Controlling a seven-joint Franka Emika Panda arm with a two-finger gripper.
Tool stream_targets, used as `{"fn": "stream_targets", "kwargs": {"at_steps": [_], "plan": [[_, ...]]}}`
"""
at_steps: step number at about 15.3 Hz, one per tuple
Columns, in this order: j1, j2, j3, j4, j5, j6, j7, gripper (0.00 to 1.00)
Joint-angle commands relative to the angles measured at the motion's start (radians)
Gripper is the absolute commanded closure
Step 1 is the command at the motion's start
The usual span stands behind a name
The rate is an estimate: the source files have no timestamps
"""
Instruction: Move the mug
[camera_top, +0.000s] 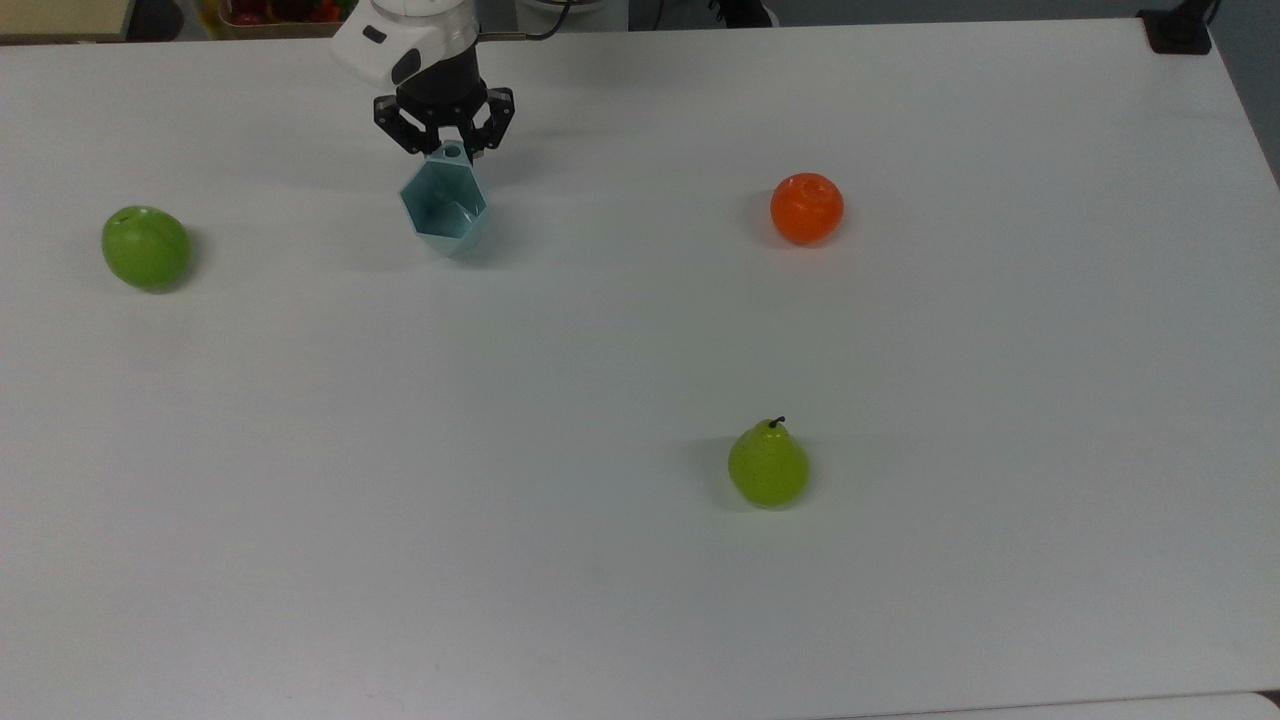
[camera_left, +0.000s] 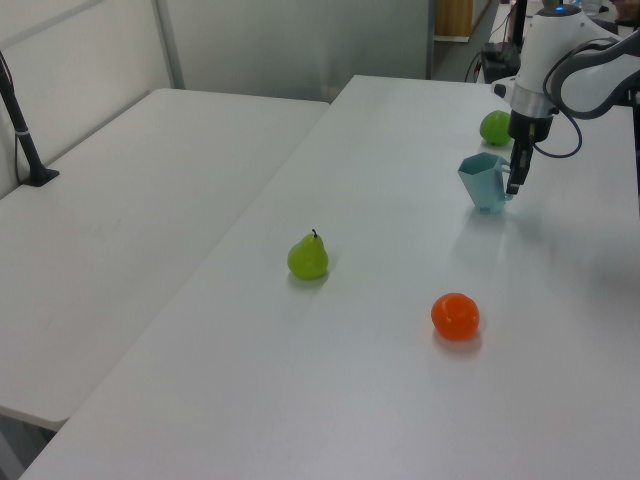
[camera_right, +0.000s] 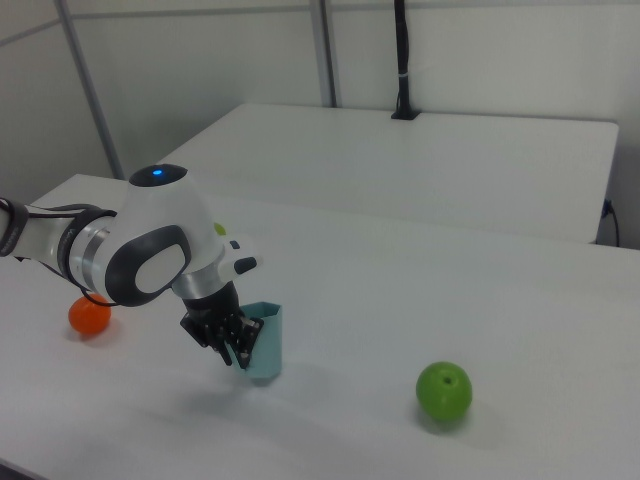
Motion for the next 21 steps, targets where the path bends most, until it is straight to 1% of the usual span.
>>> {"fn": "stream_targets", "kwargs": {"at_steps": [1,2,3,4,7,9,11,13,16,19,20,21], "plan": [[0.005,0.010,-0.006,-0.008,0.003,0.013,-0.021,1.00],[0.005,0.011,-0.006,-0.008,0.003,0.012,-0.021,1.00],[0.005,0.011,-0.006,-0.008,0.003,0.004,-0.021,0.95],[0.002,0.010,-0.006,-0.008,0.003,-0.003,-0.018,0.86],[0.002,0.010,-0.006,-0.008,0.005,-0.014,-0.009,0.61],[0.002,0.008,-0.006,-0.005,0.005,-0.034,-0.007,0.51],[0.004,0.008,-0.006,-0.005,0.003,-0.042,-0.007,0.45],[0.005,0.004,-0.006,-0.002,0.003,-0.062,-0.006,0.30],[0.008,-0.005,-0.006,0.043,0.003,-0.156,-0.004,0.00],[0.007,-0.015,-0.006,0.164,0.005,-0.345,-0.003,0.00],[0.007,-0.015,-0.006,0.225,0.003,-0.434,-0.003,0.00],[0.007,-0.013,-0.005,0.274,0.005,-0.488,-0.003,0.00]]}}
